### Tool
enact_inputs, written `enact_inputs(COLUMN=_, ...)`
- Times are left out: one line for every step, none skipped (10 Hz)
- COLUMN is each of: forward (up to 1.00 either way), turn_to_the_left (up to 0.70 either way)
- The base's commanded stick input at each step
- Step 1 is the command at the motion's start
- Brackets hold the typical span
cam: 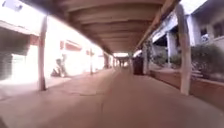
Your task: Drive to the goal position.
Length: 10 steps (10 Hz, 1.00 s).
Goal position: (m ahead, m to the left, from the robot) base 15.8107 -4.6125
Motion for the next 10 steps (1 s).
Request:
enact_inputs(forward=0.85, turn_to_the_left=-0.04)
enact_inputs(forward=0.85, turn_to_the_left=0.0)
enact_inputs(forward=0.85, turn_to_the_left=0.0)
enact_inputs(forward=0.85, turn_to_the_left=0.0)
enact_inputs(forward=0.85, turn_to_the_left=0.0)
enact_inputs(forward=0.85, turn_to_the_left=0.0)
enact_inputs(forward=0.85, turn_to_the_left=0.0)
enact_inputs(forward=0.85, turn_to_the_left=0.0)
enact_inputs(forward=0.85, turn_to_the_left=0.0)
enact_inputs(forward=0.85, turn_to_the_left=0.0)
